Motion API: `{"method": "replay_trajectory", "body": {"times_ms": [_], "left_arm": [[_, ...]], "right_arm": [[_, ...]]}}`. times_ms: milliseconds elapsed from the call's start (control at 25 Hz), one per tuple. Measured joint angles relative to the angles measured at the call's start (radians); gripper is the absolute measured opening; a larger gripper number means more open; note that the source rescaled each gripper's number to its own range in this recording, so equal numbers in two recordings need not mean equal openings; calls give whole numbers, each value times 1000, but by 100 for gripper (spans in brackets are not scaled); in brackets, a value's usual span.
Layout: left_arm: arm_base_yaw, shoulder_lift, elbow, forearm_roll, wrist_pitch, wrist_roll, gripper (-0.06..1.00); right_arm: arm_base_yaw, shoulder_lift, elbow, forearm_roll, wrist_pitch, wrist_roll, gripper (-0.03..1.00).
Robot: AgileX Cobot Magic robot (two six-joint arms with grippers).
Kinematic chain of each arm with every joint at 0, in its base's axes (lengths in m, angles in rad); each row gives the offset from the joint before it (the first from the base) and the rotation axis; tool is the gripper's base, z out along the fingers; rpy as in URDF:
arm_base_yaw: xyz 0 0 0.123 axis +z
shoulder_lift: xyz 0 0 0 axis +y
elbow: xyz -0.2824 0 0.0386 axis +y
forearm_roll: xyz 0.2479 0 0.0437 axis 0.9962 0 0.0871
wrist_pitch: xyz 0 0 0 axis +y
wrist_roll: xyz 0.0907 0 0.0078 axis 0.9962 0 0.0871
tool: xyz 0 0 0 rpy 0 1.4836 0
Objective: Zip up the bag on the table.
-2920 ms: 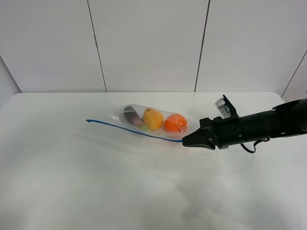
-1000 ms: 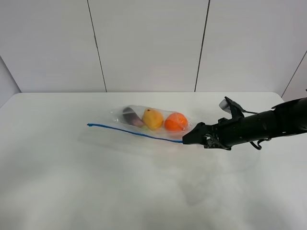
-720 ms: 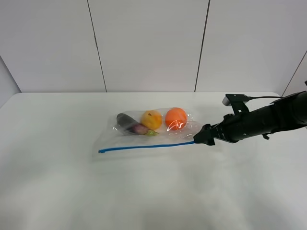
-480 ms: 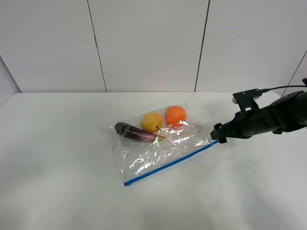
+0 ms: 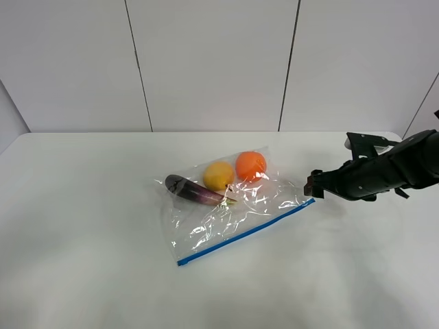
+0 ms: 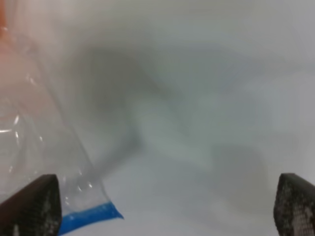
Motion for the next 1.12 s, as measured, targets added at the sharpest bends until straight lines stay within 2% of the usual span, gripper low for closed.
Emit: {"method": "replay_trajectory", "body": {"times_ms": [240, 360, 720, 1000, 1120], "left_arm": [[0, 0, 0, 0, 0, 0, 100], [0, 0, 0, 0, 0, 0, 99], [0, 0, 0, 0, 0, 0, 99], [0, 0, 0, 0, 0, 0, 99], [0, 0, 0, 0, 0, 0, 99]], "right_arm": [[-73, 0, 0, -41, 104, 78, 92], [-83, 0, 0, -127, 144, 134, 92], [-86, -12, 0, -330, 165, 288, 92], [-86, -219, 0, -542, 207, 472, 92], [-86, -333, 0, -589, 233, 492, 92]]}}
